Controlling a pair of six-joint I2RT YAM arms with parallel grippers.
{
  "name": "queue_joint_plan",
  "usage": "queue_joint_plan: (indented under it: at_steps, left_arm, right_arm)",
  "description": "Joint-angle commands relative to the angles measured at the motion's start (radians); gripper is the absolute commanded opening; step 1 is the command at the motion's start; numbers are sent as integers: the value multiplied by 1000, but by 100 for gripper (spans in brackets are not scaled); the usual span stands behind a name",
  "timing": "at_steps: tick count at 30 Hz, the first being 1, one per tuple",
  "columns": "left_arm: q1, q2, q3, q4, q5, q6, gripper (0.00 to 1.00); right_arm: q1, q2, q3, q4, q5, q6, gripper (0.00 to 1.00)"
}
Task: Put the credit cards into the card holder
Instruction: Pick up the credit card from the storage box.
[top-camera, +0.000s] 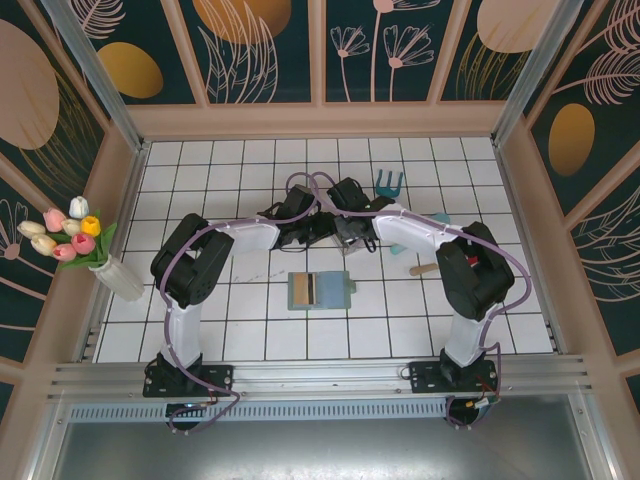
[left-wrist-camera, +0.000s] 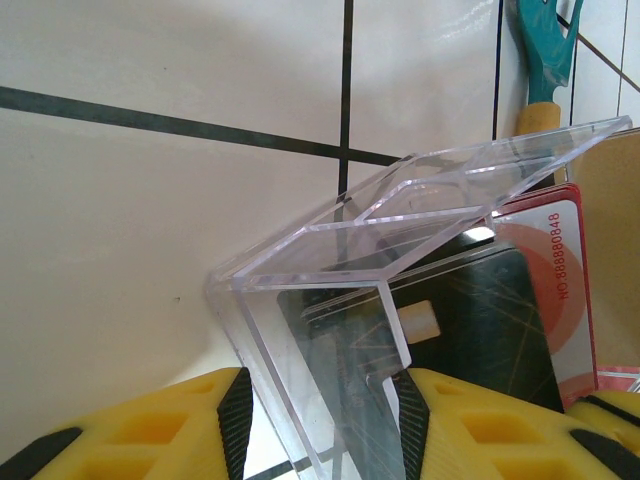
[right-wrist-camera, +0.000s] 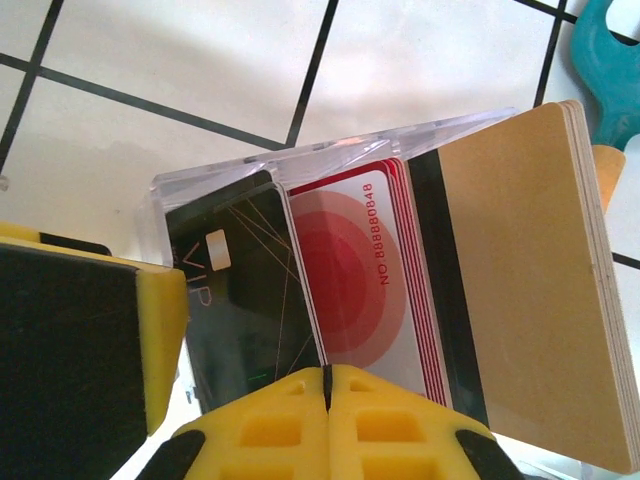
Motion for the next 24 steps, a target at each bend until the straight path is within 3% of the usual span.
queue_joint_plan:
  at_steps: [1, 9, 15, 18, 24]
  left_arm:
    - [5, -3, -20, -52, -11, 4, 45]
    - [6, -11, -18, -51, -8, 16, 45]
    - [6, -4, -15, -61, -21, 20, 45]
    - [7, 0, -15, -67, -24, 27, 45]
    - [6, 10, -3, -83, -26, 38, 44]
  right_arm:
    - [-11, -40, -16, -25, -28, -14, 0]
    - [-47, -109, -19, -17, -77, 15, 1]
    - [-121, -143, 8, -34, -33, 9, 33]
    - [-179, -99, 37, -67, -82, -26, 38]
    - [-186, -30, 62, -78, -97, -58, 47]
